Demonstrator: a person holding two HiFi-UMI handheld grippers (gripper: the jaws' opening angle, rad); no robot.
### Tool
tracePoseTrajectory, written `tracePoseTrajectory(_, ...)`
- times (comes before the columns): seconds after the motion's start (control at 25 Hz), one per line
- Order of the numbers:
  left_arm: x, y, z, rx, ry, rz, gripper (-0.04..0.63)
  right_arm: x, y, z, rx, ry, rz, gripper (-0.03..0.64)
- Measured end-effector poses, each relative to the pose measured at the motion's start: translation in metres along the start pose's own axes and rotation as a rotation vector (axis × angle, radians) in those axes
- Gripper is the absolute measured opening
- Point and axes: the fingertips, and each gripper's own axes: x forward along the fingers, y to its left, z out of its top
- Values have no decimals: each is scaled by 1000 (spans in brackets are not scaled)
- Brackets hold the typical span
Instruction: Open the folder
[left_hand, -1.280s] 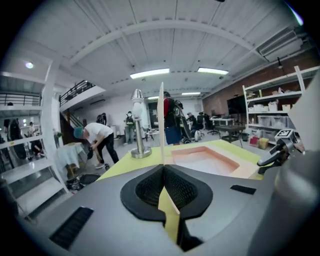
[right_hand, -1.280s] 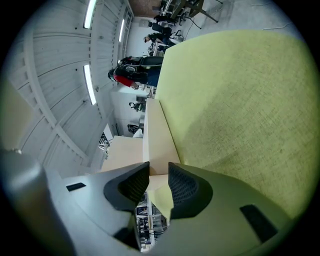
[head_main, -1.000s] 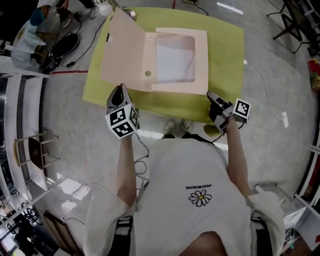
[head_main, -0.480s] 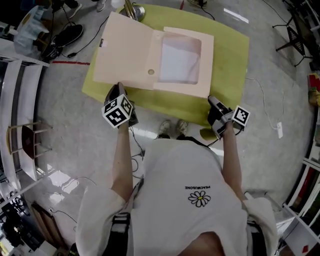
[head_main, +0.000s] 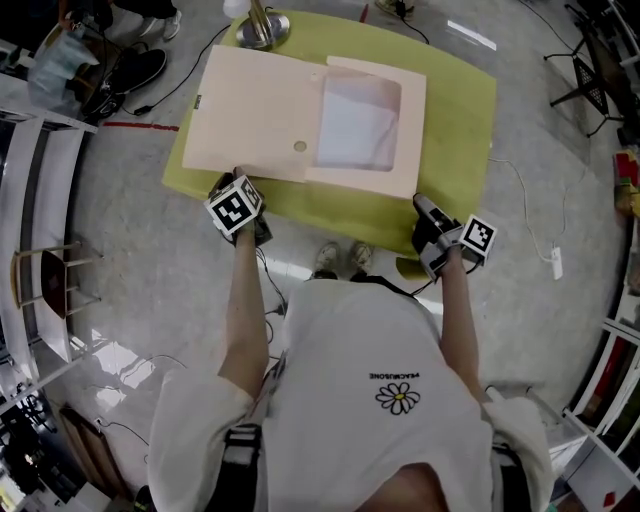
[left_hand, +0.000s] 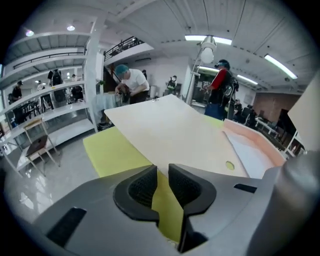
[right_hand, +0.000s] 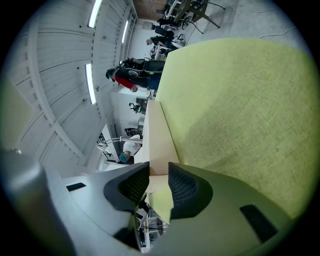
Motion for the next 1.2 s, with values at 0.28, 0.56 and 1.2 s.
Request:
tracePoseTrajectory(0.28,13,2,-12,119,31,99,94,0,-3,2,14,-15,12,107)
tracePoseTrajectory(0.56,11,4,-8,109,32,77,110,0,-2,2,4,-9,4,109)
tracePoseTrajectory(1.2,-55,-16,58,180,-175,24,163,-7,94,36,-406,-101,-17,34)
